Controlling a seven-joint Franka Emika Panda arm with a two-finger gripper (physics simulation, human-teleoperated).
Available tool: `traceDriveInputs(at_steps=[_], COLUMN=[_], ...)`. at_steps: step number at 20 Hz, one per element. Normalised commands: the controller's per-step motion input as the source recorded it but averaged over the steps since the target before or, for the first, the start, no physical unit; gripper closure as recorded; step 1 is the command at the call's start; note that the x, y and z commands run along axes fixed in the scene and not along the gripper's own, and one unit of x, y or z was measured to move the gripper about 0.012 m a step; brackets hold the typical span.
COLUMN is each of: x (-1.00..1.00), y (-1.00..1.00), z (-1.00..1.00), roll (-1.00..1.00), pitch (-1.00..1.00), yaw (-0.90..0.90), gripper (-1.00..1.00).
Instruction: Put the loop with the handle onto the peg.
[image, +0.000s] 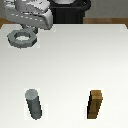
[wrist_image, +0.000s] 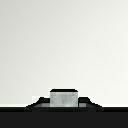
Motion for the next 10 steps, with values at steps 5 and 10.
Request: traceDriveInputs(at_steps=[5, 10], x=[0.80, 1.00], y=[0.00, 0.00], z=[0.00, 0.00], roll=[0.00, 0.00], pitch=[0.00, 0.00], yaw=[0.00, 0.00], gripper=[1.00, 1.00])
